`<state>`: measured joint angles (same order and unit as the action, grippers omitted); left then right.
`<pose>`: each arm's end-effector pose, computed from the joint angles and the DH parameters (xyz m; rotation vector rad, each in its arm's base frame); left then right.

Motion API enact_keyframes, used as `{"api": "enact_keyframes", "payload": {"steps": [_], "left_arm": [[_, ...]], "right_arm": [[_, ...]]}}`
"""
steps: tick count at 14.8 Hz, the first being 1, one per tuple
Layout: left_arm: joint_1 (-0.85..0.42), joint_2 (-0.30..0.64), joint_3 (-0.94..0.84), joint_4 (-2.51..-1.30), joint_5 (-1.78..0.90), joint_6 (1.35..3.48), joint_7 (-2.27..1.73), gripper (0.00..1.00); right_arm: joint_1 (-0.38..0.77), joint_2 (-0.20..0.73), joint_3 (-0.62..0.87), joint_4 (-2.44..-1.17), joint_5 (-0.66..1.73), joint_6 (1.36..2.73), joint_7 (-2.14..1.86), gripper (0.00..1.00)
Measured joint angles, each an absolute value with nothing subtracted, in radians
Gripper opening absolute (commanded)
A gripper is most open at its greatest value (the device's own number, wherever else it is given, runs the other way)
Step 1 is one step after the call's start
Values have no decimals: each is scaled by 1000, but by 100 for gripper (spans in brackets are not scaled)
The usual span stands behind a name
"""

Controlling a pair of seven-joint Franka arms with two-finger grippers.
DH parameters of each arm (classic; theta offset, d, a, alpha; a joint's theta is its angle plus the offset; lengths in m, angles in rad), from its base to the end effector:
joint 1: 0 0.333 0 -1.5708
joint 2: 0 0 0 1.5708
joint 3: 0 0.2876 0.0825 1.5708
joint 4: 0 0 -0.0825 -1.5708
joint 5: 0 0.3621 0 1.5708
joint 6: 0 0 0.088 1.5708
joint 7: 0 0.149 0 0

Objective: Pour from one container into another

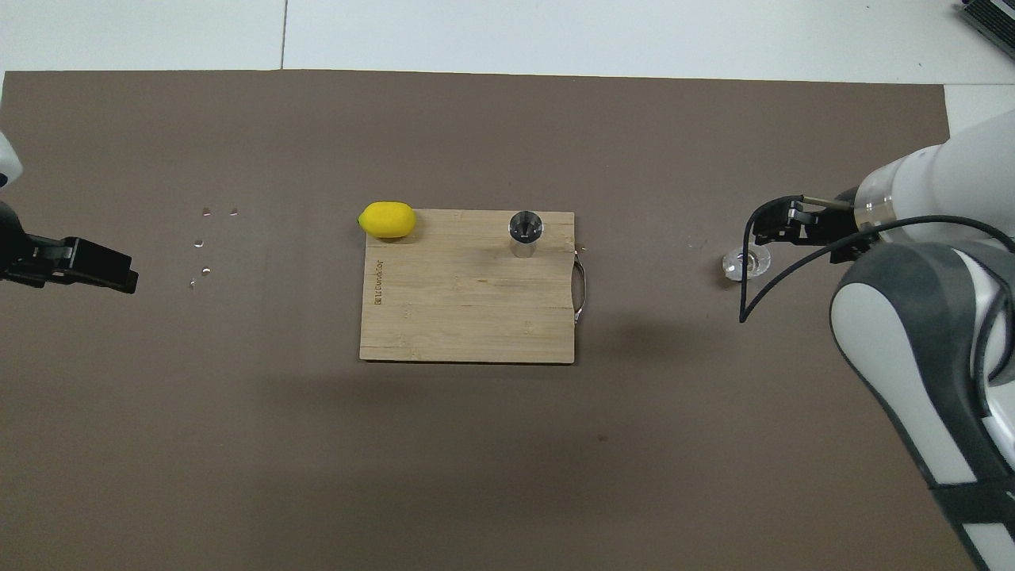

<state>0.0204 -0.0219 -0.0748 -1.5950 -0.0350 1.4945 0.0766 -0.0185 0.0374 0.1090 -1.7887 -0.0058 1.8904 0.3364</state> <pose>0.5134 -0.0337 0.5486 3.0982 -0.2051 -0.1216 0.5596 0.0495 0.4628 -3.1045 0.3814 -0.0991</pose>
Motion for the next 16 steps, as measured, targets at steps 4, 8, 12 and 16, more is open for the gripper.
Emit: {"api": "enact_keyframes", "payload": {"steps": [4,8,12,16], "left_arm": [[20,-22,-75,-1595,-35,1495,77,100],[20,-22,-75,-1595,-35,1495,77,100],[20,-22,-75,-1595,-35,1495,77,100],[20,-22,-75,-1595,-35,1538,77,100]], "right_arm": [[-25,20,104,-1655,-20,1765,324,99],[-34,17,97,-1619,-20,1691,300,99],[-30,8,103,-1619,-20,1598,224,99],[-26,3,110,-1619,-20,1582,181,99]]}}
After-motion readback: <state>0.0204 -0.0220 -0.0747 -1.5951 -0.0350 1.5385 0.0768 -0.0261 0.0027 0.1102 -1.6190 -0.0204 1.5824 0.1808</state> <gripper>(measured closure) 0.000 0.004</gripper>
